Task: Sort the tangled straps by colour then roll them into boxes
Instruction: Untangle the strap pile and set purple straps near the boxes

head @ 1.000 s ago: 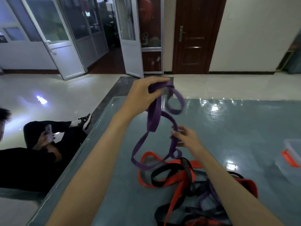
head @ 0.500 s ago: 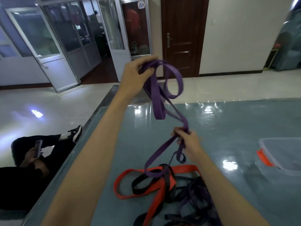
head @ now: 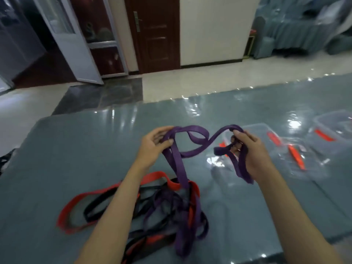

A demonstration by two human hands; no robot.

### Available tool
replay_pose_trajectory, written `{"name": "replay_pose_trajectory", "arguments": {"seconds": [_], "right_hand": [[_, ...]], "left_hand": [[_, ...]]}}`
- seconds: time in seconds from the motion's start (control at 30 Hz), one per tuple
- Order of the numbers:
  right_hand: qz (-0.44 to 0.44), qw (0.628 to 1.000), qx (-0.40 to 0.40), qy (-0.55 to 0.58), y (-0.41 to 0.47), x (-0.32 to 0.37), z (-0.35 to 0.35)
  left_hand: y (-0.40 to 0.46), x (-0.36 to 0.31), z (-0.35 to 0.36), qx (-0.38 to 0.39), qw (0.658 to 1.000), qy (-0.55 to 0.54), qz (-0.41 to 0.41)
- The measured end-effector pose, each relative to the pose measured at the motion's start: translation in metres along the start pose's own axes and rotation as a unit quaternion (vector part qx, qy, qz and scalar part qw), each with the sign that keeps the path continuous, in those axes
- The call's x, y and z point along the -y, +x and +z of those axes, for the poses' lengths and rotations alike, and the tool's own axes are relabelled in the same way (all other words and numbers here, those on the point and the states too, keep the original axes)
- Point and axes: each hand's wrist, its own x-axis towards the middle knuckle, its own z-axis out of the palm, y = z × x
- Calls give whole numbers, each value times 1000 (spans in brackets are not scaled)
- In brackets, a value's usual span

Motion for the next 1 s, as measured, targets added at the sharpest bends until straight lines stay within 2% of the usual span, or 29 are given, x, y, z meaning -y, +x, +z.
{"name": "replay_pose_trajectory", "arguments": {"seconds": [0.13, 0.27, 0.43, 0.5, 0.6, 0.7, 0.77, 0.83, 0.9, 1.0], "right_hand": [[7, 998, -64, -1, -24, -7, -80], [38, 993, -106, 19, -33, -26, -147], [127, 958, -179, 184, -14, -57, -208], [127, 947, -223, 194, 2, -65, -229], [106, 955, -274, 42, 28, -71, -260], [100, 950, -233, -183, 40, -79, -289], [81, 919, -191, -335, 48, -91, -310], [72, 870, -157, -461, 58, -103, -329], [93, 831, -117, -536, 65, -112, -344], [110, 776, -64, -618, 66, -123, -357]], "left_hand": [[-28, 47, 92, 26, 995, -56, -72], [-54, 85, 169, 78, 986, -59, -132], [-68, 117, 245, 124, 978, -16, -166], [-62, 125, 271, 124, 977, -3, -172], [-46, 140, 303, 114, 976, 31, -182], [-31, 160, 329, 146, 967, 92, -185], [-24, 171, 341, 197, 952, 172, -162], [-19, 178, 350, 241, 924, 268, -125], [-15, 181, 354, 287, 887, 345, -105], [-17, 184, 352, 322, 827, 443, -126]]}}
